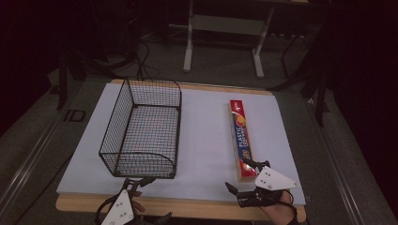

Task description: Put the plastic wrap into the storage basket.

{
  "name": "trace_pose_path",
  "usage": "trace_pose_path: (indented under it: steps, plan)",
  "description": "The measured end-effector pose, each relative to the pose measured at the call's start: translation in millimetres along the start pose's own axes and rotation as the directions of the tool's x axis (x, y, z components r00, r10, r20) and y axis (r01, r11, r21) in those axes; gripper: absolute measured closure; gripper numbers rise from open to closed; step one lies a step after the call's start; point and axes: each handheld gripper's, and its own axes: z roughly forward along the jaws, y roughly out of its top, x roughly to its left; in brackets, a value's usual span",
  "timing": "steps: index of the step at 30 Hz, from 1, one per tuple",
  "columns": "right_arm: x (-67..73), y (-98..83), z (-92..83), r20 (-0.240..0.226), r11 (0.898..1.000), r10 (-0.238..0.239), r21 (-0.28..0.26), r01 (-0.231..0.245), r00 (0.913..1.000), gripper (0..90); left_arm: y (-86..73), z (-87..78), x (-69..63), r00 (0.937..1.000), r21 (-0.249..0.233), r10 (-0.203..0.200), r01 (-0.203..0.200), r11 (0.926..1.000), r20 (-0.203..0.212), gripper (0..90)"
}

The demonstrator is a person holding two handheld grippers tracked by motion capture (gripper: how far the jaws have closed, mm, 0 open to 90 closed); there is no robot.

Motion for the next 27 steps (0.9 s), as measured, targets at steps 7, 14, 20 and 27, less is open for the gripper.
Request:
trace_pose_path:
  steps: [7, 14, 20, 27]
  plan:
    - [-17.4, 9.2, 10.4, 0.074, 0.998, 0.028, 0.059, -0.033, 0.9969, 9.7, -0.1, 0.3, -0.6, 1.0000, 0.002, 0.002, -0.002, 1.0000, 0.001, 1.8]
    - [-30.8, 12.1, 19.2, 0.129, 0.996, 0.056, 0.062, -0.065, 0.9901, 9.8, -0.2, 0.9, -1.5, 0.9999, 0.009, 0.010, -0.010, 0.9999, 0.009, 1.8]
    - [-47.1, 12.4, 28.6, 0.190, 0.985, 0.115, 0.105, -0.136, 0.9751, 14.1, -0.3, 1.8, -2.6, 0.9997, 0.016, 0.015, -0.016, 0.9997, 0.018, 1.8]
    - [-65.4, 13.2, 39.6, 0.234, 0.956, 0.186, 0.183, -0.231, 0.9544, 12.1, -0.7, 2.4, -2.5, 0.9997, 0.019, 0.013, -0.014, 0.9997, 0.022, 1.8]
